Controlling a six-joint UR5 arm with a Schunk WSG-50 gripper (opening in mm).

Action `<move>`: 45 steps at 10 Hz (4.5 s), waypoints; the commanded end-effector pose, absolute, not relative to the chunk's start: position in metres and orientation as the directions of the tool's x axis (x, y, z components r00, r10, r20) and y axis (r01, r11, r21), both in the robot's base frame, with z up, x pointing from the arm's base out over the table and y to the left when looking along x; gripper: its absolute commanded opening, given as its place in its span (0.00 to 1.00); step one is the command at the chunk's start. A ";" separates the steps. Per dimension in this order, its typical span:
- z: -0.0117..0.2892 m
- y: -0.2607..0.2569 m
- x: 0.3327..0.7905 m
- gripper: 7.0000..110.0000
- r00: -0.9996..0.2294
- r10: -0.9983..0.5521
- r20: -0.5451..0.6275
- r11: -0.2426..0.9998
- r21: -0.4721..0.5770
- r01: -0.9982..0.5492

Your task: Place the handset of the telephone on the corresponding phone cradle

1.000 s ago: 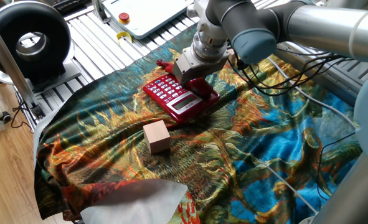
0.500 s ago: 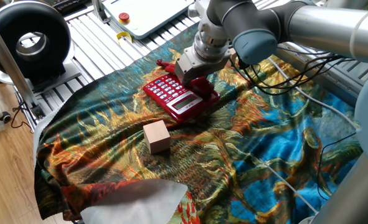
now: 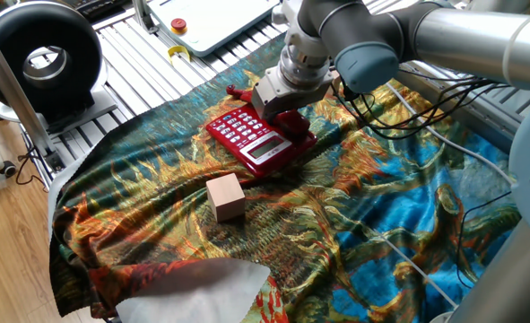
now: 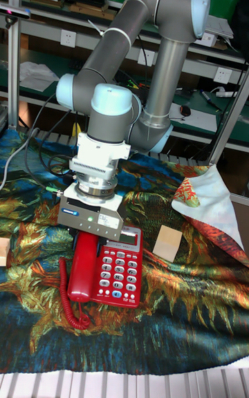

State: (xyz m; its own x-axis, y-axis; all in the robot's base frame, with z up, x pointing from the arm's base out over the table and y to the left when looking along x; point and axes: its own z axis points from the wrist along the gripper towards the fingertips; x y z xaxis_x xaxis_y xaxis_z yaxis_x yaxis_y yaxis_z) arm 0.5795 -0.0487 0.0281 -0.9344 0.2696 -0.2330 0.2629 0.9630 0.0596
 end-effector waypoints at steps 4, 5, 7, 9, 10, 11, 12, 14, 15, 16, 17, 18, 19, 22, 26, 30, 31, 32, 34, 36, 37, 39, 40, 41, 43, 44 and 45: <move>0.032 -0.045 0.578 0.36 -0.937 0.271 -0.220 0.962 0.084 0.258; 0.033 -0.045 0.578 0.36 -0.941 0.253 -0.223 0.967 0.089 0.239; 0.034 -0.045 0.578 0.57 -0.944 0.233 -0.232 0.972 0.083 0.220; 0.031 -0.043 0.580 0.57 -0.945 0.221 -0.241 0.975 0.085 0.206; 0.030 -0.042 0.580 0.57 -0.947 0.210 -0.243 0.977 0.087 0.194; 0.031 -0.043 0.582 0.57 -0.947 0.204 -0.250 0.978 0.087 0.188; 0.034 -0.043 0.582 0.79 -0.946 0.205 -0.251 0.978 0.086 0.190; 0.042 -0.042 0.580 0.79 -0.944 0.212 -0.254 0.977 0.088 0.195; 0.043 -0.041 0.580 0.79 -0.944 0.213 -0.254 0.976 0.089 0.197; 0.042 -0.041 0.582 0.79 -0.941 0.219 -0.256 0.975 0.091 0.202; 0.042 -0.038 0.582 0.79 -0.939 0.229 -0.256 0.972 0.102 0.209; 0.042 -0.033 0.582 0.57 -0.936 0.239 -0.259 0.970 0.110 0.218; 0.043 -0.029 0.581 0.57 -0.932 0.256 -0.255 0.966 0.114 0.233; 0.046 -0.023 0.581 0.57 -0.928 0.277 -0.248 0.960 0.121 0.254; 0.039 -0.031 0.586 0.57 -0.924 0.262 -0.279 0.963 0.143 0.229; 0.033 -0.049 0.571 0.15 -0.909 0.343 -0.238 0.939 0.080 0.333; 0.033 -0.049 0.571 0.15 -0.905 0.352 -0.238 0.936 0.081 0.343; 0.033 -0.051 0.570 0.15 -0.903 0.359 -0.236 0.933 0.071 0.352; 0.036 -0.049 0.570 0.15 -0.900 0.369 -0.231 0.929 0.060 0.365; 0.039 -0.043 0.570 0.00 -0.899 0.373 -0.228 0.927 0.068 0.368; 0.039 -0.041 0.569 0.00 -0.899 0.375 -0.227 0.927 0.074 0.368; 0.038 -0.038 0.567 0.00 -0.897 0.376 -0.231 0.926 0.077 0.369; 0.038 -0.037 0.565 0.00 -0.899 0.374 -0.228 0.927 0.077 0.366; 0.038 -0.037 0.563 0.00 -0.901 0.371 -0.225 0.928 0.075 0.364; 0.038 -0.036 0.562 0.00 -0.902 0.369 -0.225 0.929 0.076 0.361; 0.038 -0.035 0.561 0.00 -0.902 0.369 -0.224 0.929 0.079 0.361; 0.039 -0.035 0.560 0.00 -0.902 0.370 -0.223 0.929 0.080 0.361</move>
State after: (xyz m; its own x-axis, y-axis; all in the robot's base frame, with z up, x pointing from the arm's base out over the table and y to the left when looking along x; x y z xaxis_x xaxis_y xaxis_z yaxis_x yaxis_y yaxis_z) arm 0.5620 -0.0375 0.0372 -0.9050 0.3600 -0.2265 0.3545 0.9327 0.0661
